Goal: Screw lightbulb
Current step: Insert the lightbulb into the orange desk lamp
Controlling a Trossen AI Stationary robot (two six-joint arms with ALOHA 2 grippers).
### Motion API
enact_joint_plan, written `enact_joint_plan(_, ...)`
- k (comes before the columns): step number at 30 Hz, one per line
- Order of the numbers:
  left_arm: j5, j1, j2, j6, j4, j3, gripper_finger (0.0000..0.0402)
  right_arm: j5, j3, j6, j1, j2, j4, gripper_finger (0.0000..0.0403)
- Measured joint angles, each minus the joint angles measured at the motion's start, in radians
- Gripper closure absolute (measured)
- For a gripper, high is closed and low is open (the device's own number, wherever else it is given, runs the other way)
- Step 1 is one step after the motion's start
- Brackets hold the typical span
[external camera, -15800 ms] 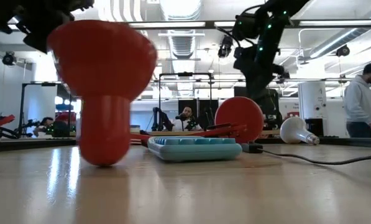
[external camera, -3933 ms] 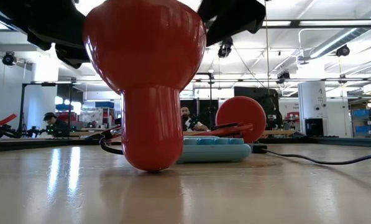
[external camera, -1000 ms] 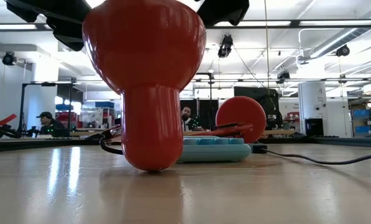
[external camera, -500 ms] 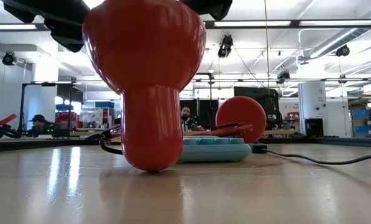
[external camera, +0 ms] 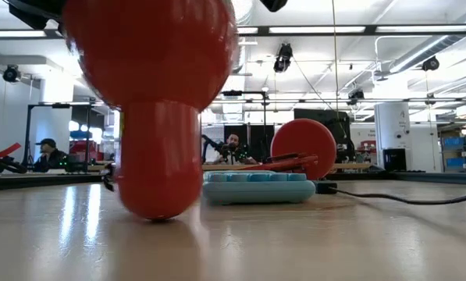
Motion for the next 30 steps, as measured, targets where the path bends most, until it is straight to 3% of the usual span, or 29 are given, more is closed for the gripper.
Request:
enact_joint_plan(9, 0.024, -0.008, -0.037, -0.017, -0.049, 0.003, 0.0218, -0.004, 0.0, -0.019, -0.003, 0.014, 0.041, 0.0117)
enact_joint_plan(18, 0.026, -0.076, -0.048, -0.172, -0.396, 0.141, 0.0218, 0.011, 0.001, -0.031, -0.005, 0.014, 0.047, 0.0125)
enact_joint_plan(25, -0.03, -0.175, -0.047, -0.326, -0.357, 0.117, 0.0218, 0.175, 0.006, -0.06, -0.029, -0.05, -0.029, 0.0122)
enact_joint_plan(30, -0.113, -0.21, -0.047, -0.338, -0.155, 0.04, 0.0218, 0.23, 0.005, -0.043, -0.094, -0.048, -0.044, 0.0122)
